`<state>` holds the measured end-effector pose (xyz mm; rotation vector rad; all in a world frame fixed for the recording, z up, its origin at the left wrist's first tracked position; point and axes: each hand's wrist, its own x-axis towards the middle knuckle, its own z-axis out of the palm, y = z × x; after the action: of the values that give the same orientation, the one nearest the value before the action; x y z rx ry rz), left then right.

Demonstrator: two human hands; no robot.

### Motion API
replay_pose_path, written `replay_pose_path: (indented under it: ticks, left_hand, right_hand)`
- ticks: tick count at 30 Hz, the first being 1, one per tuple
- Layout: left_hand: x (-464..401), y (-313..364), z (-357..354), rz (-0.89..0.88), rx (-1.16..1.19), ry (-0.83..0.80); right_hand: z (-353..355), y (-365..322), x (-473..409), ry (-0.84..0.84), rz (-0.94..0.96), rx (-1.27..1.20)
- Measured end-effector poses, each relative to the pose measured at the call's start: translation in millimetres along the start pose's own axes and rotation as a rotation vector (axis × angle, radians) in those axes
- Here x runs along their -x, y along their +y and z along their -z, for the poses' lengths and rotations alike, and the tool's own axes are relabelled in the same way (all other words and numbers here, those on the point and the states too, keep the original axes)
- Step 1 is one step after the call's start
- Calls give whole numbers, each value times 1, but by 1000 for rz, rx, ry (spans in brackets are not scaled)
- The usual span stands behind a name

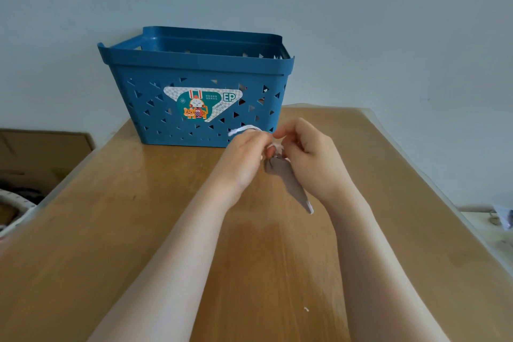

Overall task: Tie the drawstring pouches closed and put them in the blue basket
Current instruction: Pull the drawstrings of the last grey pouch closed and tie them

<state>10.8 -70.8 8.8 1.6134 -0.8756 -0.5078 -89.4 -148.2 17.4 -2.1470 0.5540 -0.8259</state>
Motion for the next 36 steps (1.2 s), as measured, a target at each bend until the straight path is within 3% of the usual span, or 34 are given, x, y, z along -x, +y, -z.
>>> replay_pose_path:
  ticks: [5,13,17,22,27,31,36]
  left_hand:
    - [-1,-2,-2,47,37,32]
    - [3,2,-4,32,37,-51]
    - [5,0,-7,15,-6,-93]
    - [0,-8,-12,-54,-208,-20]
    - [-5,-14,-14,-179,-492,138]
    - [-7,-17,-12,-353,-573,238]
    - [-7,-22,-16,-540,-696,386]
  right_hand:
    - [-1,-1,0,48,-12,0]
    - [10,2,0,19,-170,-146]
    - [11,8,-1,12,-201,-90]
    - [2,18,-7,132,-222,-22]
    - [-2,16,-6,87,-119,176]
    - [2,14,-6,58,-76,181]
    - [-1,11,-4,24,-206,16]
